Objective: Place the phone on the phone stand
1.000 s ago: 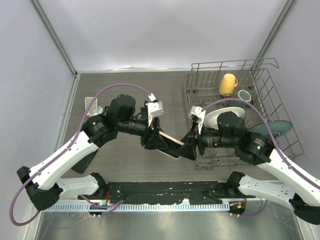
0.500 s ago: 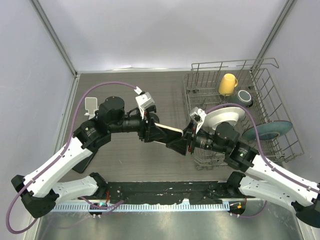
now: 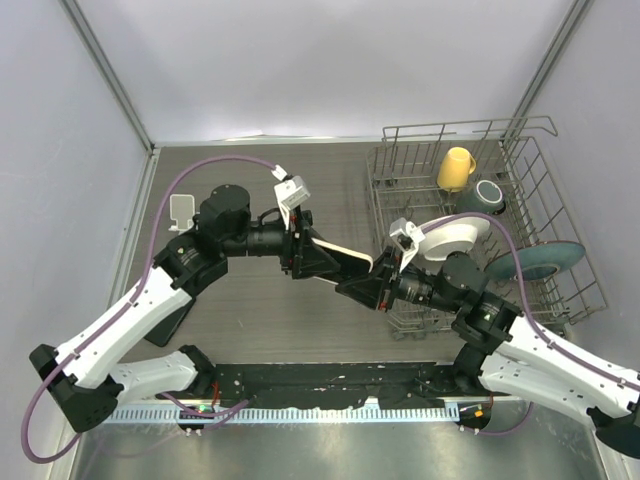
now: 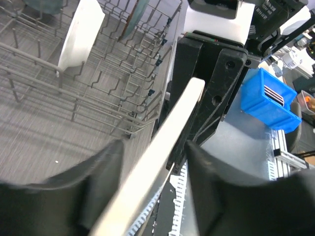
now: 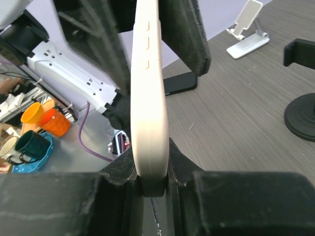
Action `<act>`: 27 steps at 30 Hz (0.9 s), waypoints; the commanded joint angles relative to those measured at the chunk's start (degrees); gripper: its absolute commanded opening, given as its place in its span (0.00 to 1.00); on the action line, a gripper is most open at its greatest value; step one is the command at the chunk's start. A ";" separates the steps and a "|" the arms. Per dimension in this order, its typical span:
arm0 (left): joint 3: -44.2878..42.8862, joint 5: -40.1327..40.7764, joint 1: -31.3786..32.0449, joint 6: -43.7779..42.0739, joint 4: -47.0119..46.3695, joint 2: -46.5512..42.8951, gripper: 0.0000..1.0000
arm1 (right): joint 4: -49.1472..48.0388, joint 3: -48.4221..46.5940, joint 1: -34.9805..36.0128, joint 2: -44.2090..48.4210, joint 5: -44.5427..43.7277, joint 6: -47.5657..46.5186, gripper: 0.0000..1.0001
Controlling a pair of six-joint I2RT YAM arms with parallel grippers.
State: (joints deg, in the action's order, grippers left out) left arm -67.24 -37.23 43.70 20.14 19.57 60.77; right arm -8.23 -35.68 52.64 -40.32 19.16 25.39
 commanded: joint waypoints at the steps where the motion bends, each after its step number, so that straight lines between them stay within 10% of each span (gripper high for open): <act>1: -3.33 -6.09 -0.55 0.95 -1.29 0.84 0.68 | 2.85 -5.01 -0.79 2.69 -5.98 -4.19 0.00; 18: -4.83 -16.46 -0.37 -4.93 5.48 1.54 0.80 | 21.58 -15.47 -0.79 -2.22 9.14 -9.65 0.00; 27: -6.14 -22.96 1.03 -5.55 8.37 5.67 0.45 | 22.81 -18.46 -0.79 -5.38 15.37 -10.79 0.00</act>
State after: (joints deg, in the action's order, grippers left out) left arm -71.07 -54.78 43.83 14.96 26.98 64.90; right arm 18.20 -49.56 52.01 -44.23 30.00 16.34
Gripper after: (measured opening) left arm 0.504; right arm 0.215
